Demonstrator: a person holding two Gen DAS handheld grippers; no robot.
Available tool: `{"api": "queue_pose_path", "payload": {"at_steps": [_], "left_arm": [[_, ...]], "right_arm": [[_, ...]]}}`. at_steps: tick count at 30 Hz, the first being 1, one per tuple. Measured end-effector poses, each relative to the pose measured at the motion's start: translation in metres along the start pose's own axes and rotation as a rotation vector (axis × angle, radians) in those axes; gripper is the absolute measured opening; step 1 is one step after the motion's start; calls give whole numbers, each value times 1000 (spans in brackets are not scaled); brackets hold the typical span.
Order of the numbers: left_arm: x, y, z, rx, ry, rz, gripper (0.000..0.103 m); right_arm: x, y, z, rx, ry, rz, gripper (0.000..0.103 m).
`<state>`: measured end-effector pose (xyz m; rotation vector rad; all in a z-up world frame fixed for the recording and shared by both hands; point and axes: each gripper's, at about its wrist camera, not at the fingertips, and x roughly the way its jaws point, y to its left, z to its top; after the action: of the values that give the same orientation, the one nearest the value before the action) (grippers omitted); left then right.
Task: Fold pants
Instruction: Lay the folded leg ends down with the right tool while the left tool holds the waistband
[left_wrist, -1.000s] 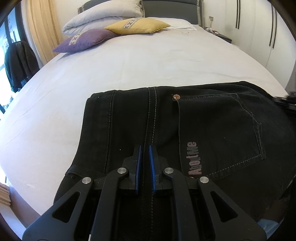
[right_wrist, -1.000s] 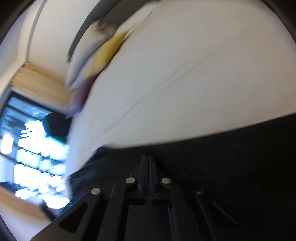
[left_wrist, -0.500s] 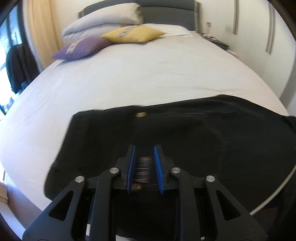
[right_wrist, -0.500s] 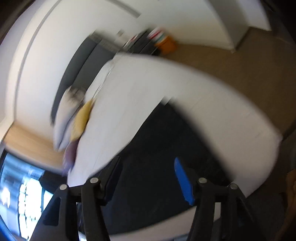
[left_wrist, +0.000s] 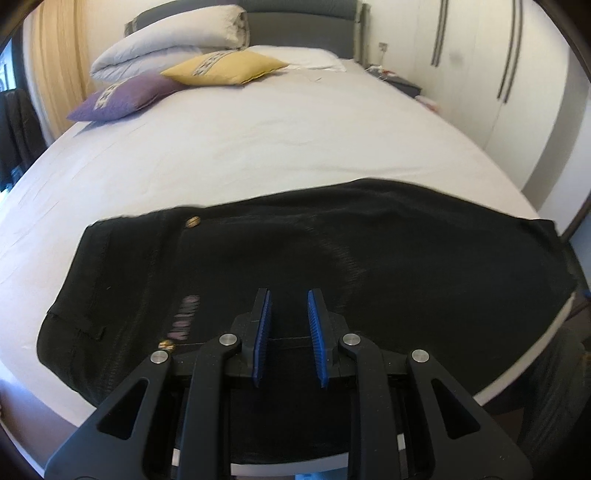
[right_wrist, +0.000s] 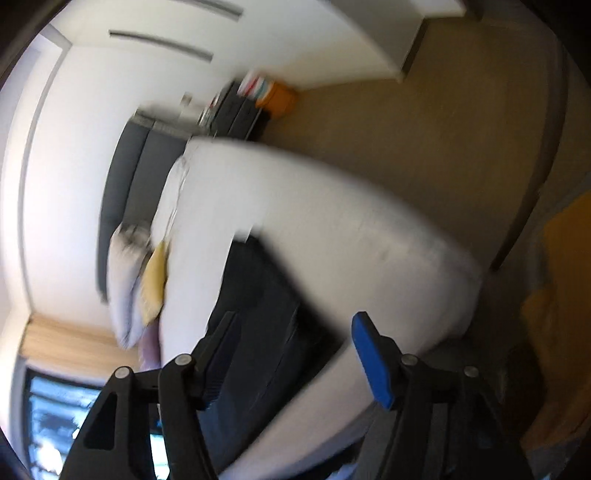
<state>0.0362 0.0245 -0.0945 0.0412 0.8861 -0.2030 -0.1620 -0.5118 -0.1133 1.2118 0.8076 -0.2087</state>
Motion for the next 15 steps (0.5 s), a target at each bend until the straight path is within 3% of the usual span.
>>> {"api": "queue_pose_path", "payload": {"at_steps": [2,6,10,15], "left_arm": [[-8,-13,4,16,-16,-29,20],[-24,-30,11,42,-46,-67,20],[-29,-41,14,35,-50,-94,20],[-36,-60,11,54,-41,-126,20]], "right_arm": [[11,-12,-10,34,65,36,65],[39,-26,-21,97,101,15,65],[28,-42,-7,138,105,19,66],[25,-55,1,168,83,100,67]]}}
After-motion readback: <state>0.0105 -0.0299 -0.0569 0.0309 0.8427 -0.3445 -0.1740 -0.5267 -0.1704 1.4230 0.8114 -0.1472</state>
